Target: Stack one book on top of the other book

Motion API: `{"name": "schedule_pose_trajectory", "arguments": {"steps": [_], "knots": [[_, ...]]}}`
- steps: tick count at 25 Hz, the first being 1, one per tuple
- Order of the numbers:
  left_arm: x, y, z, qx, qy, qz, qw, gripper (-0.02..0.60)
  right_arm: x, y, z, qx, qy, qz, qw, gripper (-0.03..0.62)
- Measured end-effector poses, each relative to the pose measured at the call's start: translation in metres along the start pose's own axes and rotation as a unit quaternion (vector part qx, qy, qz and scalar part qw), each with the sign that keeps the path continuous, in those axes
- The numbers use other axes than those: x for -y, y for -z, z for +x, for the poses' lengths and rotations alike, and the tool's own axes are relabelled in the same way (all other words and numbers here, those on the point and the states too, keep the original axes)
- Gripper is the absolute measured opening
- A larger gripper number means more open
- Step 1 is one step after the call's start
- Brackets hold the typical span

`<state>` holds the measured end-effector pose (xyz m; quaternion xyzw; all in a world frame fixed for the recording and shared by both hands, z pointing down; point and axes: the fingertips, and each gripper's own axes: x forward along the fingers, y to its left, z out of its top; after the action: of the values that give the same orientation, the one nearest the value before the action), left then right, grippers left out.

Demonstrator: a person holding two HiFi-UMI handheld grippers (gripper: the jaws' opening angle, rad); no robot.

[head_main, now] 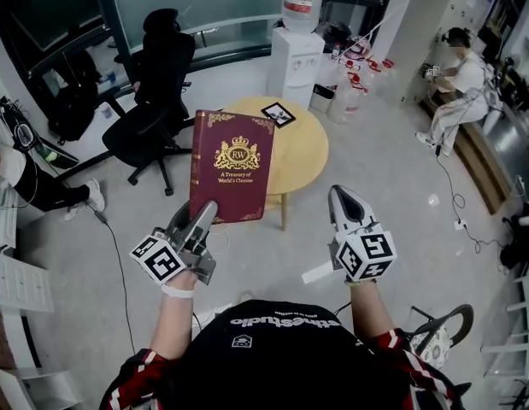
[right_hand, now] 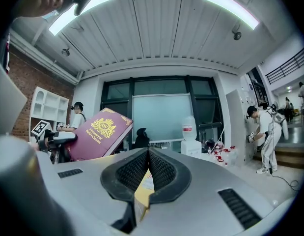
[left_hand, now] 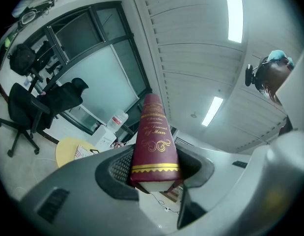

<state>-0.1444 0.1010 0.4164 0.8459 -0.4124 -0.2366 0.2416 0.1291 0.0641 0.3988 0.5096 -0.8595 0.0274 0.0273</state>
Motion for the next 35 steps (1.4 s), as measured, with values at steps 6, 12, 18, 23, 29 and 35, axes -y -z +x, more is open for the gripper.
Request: {"name": "schedule_pose_trajectory", "arguments": {"steps": [6,12,18,23,29,35], "knots": [[-0.031,-0.027,0.001,-0.004,-0.001,0.001,1.0,0.216,-0.02,-0.006,0.037,-0.005,0.0,0.001,1.0,0.029],[-0.086,-0.058,-0.002,-0.003,-0.002,-0.006,1.0,0.216,-0.044,-0.004,0.081,-0.019,0.011,-0.004,1.0,0.029],[-0.108,-0.067,-0.003,0.0,-0.006,-0.017,0.9998,0.216,-0.05,-0.004,0.091,-0.028,0.018,-0.009,0.999,0.029],[-0.118,-0.068,-0.001,-0.002,-0.006,-0.021,0.9998,0.216,-0.048,-0.002,0.096,-0.029,0.024,-0.009,0.999,0.029],[-0.114,-0.071,0.029,-0.007,-0.01,-0.027,0.9996,0.216,-0.019,-0.01,0.108,-0.039,0.02,-0.005,0.999,0.029],[-0.129,-0.069,0.04,-0.008,-0.018,-0.024,0.9995,0.216,-0.013,-0.006,0.13,-0.031,0.006,0.001,0.999,0.029]]}}
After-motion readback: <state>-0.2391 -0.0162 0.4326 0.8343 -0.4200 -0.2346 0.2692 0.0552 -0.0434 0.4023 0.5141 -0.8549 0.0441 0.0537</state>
